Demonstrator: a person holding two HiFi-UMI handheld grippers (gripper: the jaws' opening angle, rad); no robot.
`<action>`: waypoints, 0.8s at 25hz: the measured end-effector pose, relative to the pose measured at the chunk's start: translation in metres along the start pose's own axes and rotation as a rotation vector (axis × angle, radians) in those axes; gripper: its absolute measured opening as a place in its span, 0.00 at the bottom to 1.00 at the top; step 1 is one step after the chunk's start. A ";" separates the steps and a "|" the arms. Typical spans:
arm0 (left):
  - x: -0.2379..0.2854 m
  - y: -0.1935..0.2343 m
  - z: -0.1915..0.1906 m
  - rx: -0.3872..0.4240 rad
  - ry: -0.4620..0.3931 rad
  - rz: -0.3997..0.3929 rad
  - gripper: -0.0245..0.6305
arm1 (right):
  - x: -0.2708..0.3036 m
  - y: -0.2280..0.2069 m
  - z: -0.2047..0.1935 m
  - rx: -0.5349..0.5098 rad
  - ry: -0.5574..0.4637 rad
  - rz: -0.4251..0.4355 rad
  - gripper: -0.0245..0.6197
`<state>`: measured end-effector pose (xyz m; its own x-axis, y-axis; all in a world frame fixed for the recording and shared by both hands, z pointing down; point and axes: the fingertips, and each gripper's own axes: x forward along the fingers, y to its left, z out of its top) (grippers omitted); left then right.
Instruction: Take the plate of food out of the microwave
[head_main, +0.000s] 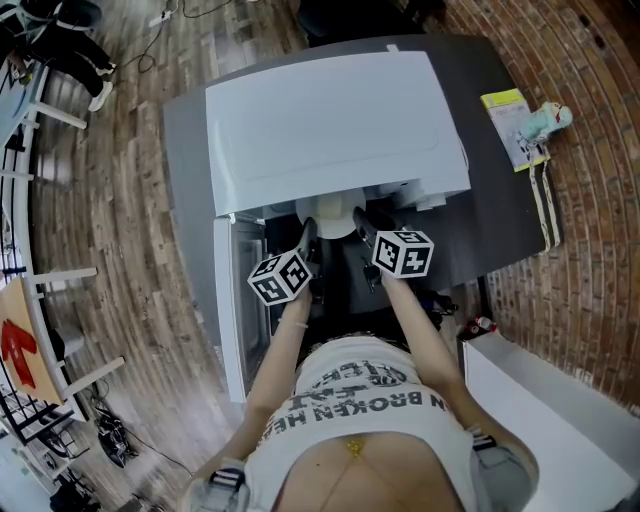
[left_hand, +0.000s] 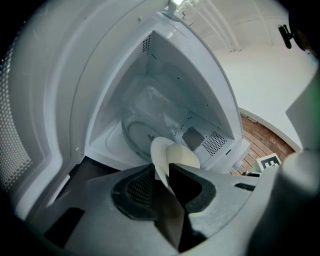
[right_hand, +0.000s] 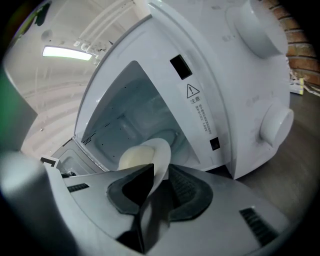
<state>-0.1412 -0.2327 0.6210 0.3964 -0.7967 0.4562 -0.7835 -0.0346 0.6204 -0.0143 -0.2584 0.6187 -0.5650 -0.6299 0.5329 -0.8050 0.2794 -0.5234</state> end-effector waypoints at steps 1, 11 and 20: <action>-0.002 -0.001 -0.001 0.003 0.000 -0.002 0.18 | -0.002 0.001 -0.001 0.000 -0.002 -0.002 0.17; -0.018 -0.007 -0.011 0.027 0.017 -0.016 0.18 | -0.019 0.006 -0.015 0.030 -0.016 -0.031 0.17; -0.036 -0.006 -0.020 0.030 0.032 -0.026 0.18 | -0.032 0.016 -0.029 0.043 -0.017 -0.047 0.17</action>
<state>-0.1419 -0.1920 0.6135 0.4314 -0.7757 0.4607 -0.7868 -0.0736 0.6128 -0.0145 -0.2132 0.6128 -0.5235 -0.6536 0.5466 -0.8219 0.2184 -0.5261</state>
